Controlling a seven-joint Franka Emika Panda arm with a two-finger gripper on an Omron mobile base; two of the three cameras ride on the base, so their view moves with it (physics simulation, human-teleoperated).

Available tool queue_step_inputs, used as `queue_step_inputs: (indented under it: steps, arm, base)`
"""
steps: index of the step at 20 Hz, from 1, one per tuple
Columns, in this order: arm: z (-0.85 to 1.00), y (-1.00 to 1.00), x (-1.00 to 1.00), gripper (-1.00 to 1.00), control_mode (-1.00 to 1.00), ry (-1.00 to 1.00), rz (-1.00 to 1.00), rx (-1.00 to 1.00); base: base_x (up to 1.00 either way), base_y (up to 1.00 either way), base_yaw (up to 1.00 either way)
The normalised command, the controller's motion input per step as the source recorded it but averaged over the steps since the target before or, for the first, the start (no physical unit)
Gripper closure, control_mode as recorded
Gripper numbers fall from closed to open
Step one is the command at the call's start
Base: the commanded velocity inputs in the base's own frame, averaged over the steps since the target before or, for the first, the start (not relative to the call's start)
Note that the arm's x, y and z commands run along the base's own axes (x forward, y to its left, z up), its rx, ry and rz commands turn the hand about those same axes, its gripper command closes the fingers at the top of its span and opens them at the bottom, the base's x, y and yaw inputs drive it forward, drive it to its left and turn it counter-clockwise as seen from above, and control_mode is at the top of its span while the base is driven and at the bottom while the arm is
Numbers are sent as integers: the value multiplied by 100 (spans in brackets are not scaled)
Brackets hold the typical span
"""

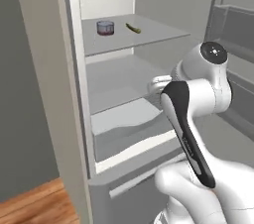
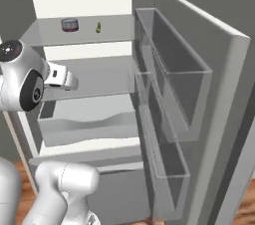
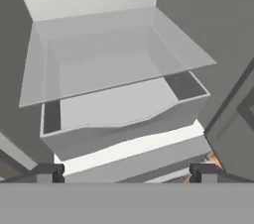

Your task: Move the can and asparagus from the second highest shelf to the top shelf to make space. Then, place the pitcher from the counter on the cleared second highest shelf.

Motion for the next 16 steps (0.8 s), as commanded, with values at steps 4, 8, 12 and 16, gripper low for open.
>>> queue_step_inputs:
  steps: [4, 8, 12, 16]
  arm:
    - [0, 0, 0, -100, 100, 0, 0, 0]
    - [0, 0, 0, -100, 100, 0, 0, 0]
    - [0, 0, 0, -100, 100, 0, 0, 0]
    - [0, 0, 0, -100, 100, 0, 0, 0]
  base:
    - [-56, 50, -54]
    - [-81, 48, -49]
    - [-99, 27, -42]
    - [-73, 1, -48]
